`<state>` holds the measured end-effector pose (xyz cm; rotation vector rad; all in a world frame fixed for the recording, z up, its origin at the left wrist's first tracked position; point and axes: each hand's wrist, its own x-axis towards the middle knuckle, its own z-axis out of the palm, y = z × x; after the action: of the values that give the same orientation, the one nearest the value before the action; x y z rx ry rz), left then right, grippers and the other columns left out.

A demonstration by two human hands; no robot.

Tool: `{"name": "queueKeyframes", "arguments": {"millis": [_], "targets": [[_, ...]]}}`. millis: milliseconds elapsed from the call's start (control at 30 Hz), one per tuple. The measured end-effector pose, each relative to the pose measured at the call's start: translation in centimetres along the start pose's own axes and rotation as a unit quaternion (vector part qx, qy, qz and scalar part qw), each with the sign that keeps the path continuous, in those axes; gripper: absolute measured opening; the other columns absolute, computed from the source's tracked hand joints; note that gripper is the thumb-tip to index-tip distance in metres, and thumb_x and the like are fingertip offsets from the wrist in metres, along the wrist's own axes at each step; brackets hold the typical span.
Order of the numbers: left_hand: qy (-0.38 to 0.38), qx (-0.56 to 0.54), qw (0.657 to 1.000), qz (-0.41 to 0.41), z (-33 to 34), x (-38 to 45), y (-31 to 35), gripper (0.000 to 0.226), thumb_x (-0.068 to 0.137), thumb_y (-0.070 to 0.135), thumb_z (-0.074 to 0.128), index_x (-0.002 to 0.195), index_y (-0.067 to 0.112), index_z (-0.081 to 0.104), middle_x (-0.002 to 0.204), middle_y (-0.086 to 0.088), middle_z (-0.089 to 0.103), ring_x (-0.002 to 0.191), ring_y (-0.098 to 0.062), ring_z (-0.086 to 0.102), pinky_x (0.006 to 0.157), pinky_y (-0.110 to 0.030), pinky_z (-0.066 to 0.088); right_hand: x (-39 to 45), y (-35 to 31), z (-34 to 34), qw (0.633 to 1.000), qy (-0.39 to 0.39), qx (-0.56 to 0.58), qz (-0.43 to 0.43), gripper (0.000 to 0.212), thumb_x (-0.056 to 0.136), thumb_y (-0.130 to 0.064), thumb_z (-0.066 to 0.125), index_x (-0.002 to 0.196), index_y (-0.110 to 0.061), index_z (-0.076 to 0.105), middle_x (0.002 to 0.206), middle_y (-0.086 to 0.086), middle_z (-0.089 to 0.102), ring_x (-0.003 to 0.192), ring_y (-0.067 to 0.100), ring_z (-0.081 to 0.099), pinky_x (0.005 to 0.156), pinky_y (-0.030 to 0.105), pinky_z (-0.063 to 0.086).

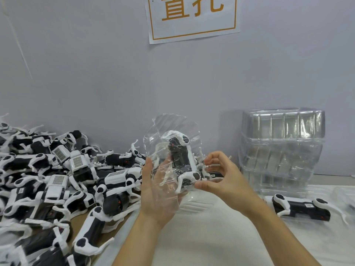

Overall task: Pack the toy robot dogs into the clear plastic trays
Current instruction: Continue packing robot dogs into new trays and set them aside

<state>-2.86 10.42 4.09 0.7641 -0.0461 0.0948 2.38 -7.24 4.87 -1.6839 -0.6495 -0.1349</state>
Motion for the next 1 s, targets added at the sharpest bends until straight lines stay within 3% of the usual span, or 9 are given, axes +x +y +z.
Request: {"name": "queueKeyframes", "arguments": {"millis": [167,300,433,700,833,900,1000], "targets": [[0.003,0.009,1.000,0.007,-0.1,0.0,0.1,0.081,0.054,0.070,0.082,0.122,0.026,0.071,0.132,-0.013,0.065,0.118,-0.039,0.062,0.091,-0.051,0.055,0.1,-0.1,0.2,0.999,0.048,-0.015,-0.020,0.058,0.053,-0.029,0.096,0.094,-0.037,0.056,0.110,-0.011,0.062,0.105,0.003,0.059,0.085,0.037,0.055],[0.032,0.003,0.999,0.007,-0.4,0.3,0.0,0.080,0.054,0.071,0.079,0.119,0.024,0.073,0.131,-0.014,0.065,0.113,-0.042,0.061,0.094,-0.051,0.048,0.1,-0.8,0.4,0.993,0.045,-0.070,-0.080,0.044,0.053,-0.039,0.093,0.091,-0.045,0.070,0.126,-0.022,0.049,0.117,-0.007,0.049,0.089,0.023,0.046],[0.040,-0.002,0.999,0.006,-0.7,0.3,0.1,0.071,0.061,0.073,0.071,0.114,0.026,0.075,0.129,-0.012,0.066,0.106,-0.040,0.065,0.089,-0.048,0.050,0.0,-1.3,0.6,0.992,0.021,-0.094,-0.088,0.032,0.052,-0.050,0.085,0.082,-0.045,0.077,0.134,-0.025,0.043,0.122,-0.009,0.043,0.091,0.018,0.042],[-0.002,-0.013,1.000,-0.016,-0.8,0.3,-0.1,0.068,0.063,0.069,0.071,0.113,0.023,0.076,0.124,-0.013,0.069,0.100,-0.039,0.070,0.078,-0.048,0.059,0.1,-1.3,0.1,0.986,-0.011,-0.145,-0.078,0.032,0.057,-0.038,0.093,0.082,-0.045,0.076,0.135,-0.028,0.041,0.124,-0.008,0.042,0.095,0.018,0.041],[-0.022,0.008,0.999,-0.034,-0.8,0.5,-0.1,0.064,0.068,0.067,0.067,0.110,0.020,0.077,0.117,-0.015,0.072,0.097,-0.036,0.072,0.070,-0.046,0.061,0.1,-1.5,-0.8,0.984,-0.045,-0.161,-0.063,0.011,0.075,-0.036,0.084,0.078,-0.043,0.075,0.131,-0.025,0.048,0.123,-0.007,0.045,0.099,0.024,0.041],[-0.036,0.024,0.998,-0.038,-0.7,0.5,-0.3,0.061,0.070,0.065,0.066,0.110,0.019,0.077,0.117,-0.015,0.072,0.093,-0.032,0.074,0.068,-0.043,0.062,0.2,-1.4,-0.9,0.987,0.017,-0.139,-0.074,0.012,0.086,-0.033,0.073,0.076,-0.035,0.078,0.121,-0.019,0.058,0.115,-0.003,0.053,0.095,0.026,0.044],[-0.046,0.055,0.997,-0.026,-0.6,0.4,-0.5,0.057,0.076,0.064,0.058,0.106,0.020,0.078,0.108,-0.010,0.075,0.086,-0.023,0.076,0.061,-0.036,0.060,0.4,-1.7,-0.5,0.973,0.139,-0.150,-0.110,0.010,0.086,-0.036,0.072,0.080,-0.029,0.074,0.103,-0.014,0.063,0.100,0.001,0.059,0.081,0.017,0.040]]}}
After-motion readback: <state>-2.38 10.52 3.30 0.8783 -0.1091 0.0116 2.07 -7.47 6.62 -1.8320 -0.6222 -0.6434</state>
